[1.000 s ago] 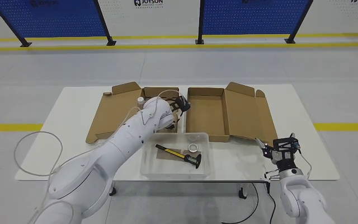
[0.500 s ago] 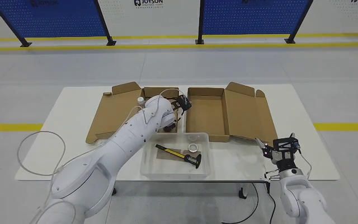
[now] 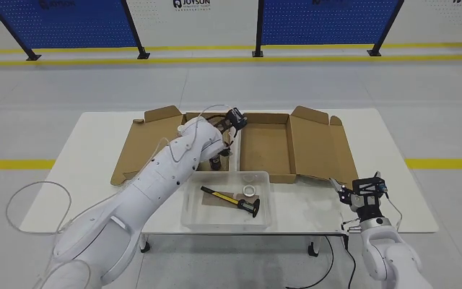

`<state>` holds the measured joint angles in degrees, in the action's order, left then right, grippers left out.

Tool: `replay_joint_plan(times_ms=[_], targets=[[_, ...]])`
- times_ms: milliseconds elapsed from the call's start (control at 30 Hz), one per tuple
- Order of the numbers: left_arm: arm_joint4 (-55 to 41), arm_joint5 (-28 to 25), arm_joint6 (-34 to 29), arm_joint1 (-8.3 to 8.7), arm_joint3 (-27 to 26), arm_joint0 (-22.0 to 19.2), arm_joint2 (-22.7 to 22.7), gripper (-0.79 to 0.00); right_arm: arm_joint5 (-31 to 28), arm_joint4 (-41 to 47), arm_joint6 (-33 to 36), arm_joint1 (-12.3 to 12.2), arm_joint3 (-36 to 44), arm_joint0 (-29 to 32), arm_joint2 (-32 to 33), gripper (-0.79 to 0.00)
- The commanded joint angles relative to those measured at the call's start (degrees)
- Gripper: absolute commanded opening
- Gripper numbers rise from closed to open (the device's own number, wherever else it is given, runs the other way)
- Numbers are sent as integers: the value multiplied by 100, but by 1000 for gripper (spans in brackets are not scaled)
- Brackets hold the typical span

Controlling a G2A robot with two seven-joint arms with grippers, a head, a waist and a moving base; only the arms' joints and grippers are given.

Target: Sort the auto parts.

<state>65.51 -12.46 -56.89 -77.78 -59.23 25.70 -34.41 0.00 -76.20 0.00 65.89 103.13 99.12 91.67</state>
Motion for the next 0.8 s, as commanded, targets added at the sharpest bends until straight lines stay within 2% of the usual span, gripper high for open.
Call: replay_joint_plan(times_ms=[0,100,200,333,567,767], targets=[[185,104,-72,192,-597,274,-341,0,0,0,0,0,0,0,0,0],[553,286,-67,486,-1649,819,-945,0,0,0,0,0,0,0,0,0],[951,387,103,772,-2780,1605,-1655,0,0,0,0,0,0,0,0,0],[1322,474,167,1032,-3965,2609,-2504,0,0,0,0,0,0,0,0,0],[1721,912,663,1278,-5413,4274,-3824,0,0,0,0,0,0,0,0,0],[1556,1678,1232,1332,-5978,5493,-4804,0,0,0,0,0,0,0,0,0]])
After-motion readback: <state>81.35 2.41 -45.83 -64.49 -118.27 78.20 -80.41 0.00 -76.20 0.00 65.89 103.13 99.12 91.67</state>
